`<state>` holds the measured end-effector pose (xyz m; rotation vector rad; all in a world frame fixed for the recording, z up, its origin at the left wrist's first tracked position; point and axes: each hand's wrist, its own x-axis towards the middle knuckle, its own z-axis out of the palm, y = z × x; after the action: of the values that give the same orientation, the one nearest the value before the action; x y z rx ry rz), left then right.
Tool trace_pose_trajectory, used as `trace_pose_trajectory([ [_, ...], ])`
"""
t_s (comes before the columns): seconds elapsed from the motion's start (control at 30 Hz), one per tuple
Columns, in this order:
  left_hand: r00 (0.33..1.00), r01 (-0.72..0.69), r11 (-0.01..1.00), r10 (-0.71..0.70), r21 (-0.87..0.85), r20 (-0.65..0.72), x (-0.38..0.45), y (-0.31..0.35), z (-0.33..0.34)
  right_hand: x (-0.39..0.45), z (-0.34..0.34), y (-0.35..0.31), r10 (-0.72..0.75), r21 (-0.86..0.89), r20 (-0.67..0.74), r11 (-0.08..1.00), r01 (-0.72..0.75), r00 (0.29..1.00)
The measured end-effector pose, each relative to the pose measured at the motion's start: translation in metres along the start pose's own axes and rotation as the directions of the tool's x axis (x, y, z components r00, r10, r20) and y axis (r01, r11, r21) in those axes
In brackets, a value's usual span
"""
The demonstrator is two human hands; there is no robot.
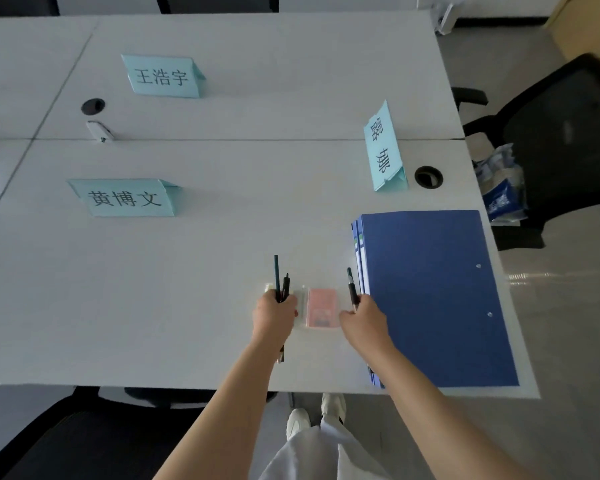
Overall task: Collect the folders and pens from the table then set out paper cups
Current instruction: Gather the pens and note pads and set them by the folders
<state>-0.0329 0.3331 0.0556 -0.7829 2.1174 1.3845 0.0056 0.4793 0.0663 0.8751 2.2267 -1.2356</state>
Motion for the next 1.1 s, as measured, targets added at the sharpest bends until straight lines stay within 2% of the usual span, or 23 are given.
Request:
trace_pose_trajectory([
  [0.1, 0.990, 0.067, 0.992, -0.052, -0.111, 0.132, -0.007, 0.011, 0.019, -0.003, -0.017, 0.003, 0.031, 0.035, 0.005, 0.999, -0.032, 0.999],
  [0.2, 0.967, 0.116, 0.984, -0.082, -0.135, 0.240, -0.010, 0.021, 0.035, 0.003, -0.025, 0.006, 0.056, 0.062, 0.007, 0.996, -0.056, 0.998],
  [0.5, 0.920, 0.101, 0.994, -0.104, 0.029, 0.377, -0.004, 0.031, 0.061, 0.010, -0.030, 0.002, 0.062, 0.061, -0.009, 0.996, -0.061, 0.998],
  [0.67, 0.937, 0.043, 0.994, -0.076, 0.104, 0.341, -0.008, 0.028, 0.055, 0.004, -0.031, 0.010, 0.039, 0.151, 0.053, 0.987, -0.047, 0.998],
  [0.83, 0.949, -0.040, 0.990, -0.006, 0.138, 0.314, -0.017, 0.021, 0.047, -0.011, -0.044, 0.028, 0.069, 0.235, 0.042, 0.969, -0.077, 0.997],
  [1.1, 0.955, -0.104, 0.994, 0.092, 0.030, 0.282, -0.076, 0.036, 0.061, -0.039, -0.092, 0.065, 0.032, 0.341, -0.009, 0.940, -0.027, 0.999],
])
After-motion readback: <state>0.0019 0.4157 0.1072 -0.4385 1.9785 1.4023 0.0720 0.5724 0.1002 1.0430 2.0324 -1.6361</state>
